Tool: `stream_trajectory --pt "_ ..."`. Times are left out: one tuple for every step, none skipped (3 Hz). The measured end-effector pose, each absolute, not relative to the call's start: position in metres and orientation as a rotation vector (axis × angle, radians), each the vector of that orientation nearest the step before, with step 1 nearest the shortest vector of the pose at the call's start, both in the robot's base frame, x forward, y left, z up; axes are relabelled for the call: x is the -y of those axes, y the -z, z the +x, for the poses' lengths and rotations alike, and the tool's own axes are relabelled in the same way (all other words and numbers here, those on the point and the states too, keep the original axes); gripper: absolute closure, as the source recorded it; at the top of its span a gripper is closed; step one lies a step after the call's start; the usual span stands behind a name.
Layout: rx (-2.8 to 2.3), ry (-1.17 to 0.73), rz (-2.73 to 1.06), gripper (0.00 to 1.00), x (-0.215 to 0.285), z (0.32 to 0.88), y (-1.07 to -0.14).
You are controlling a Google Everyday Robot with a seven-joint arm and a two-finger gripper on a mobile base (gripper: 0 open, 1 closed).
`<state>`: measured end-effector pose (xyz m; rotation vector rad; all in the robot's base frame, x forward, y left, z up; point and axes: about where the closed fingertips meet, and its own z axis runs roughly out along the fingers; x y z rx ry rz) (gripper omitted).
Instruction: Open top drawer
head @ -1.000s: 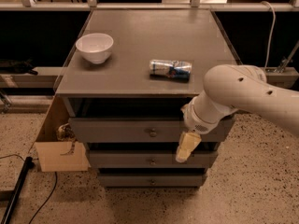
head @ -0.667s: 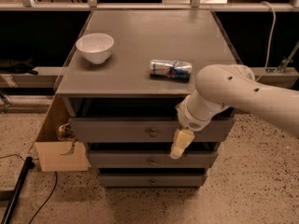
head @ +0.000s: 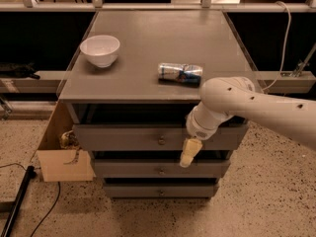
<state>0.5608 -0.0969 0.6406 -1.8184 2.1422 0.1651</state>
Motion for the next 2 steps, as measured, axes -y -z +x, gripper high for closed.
stream_trajectory --pt "-2.142 -0.165 -1.818 0.0 0.0969 0.5608 -0.6406" --pt "-2.142 -0.165 -1.818 0.16 0.0968 0.5608 -0.6406"
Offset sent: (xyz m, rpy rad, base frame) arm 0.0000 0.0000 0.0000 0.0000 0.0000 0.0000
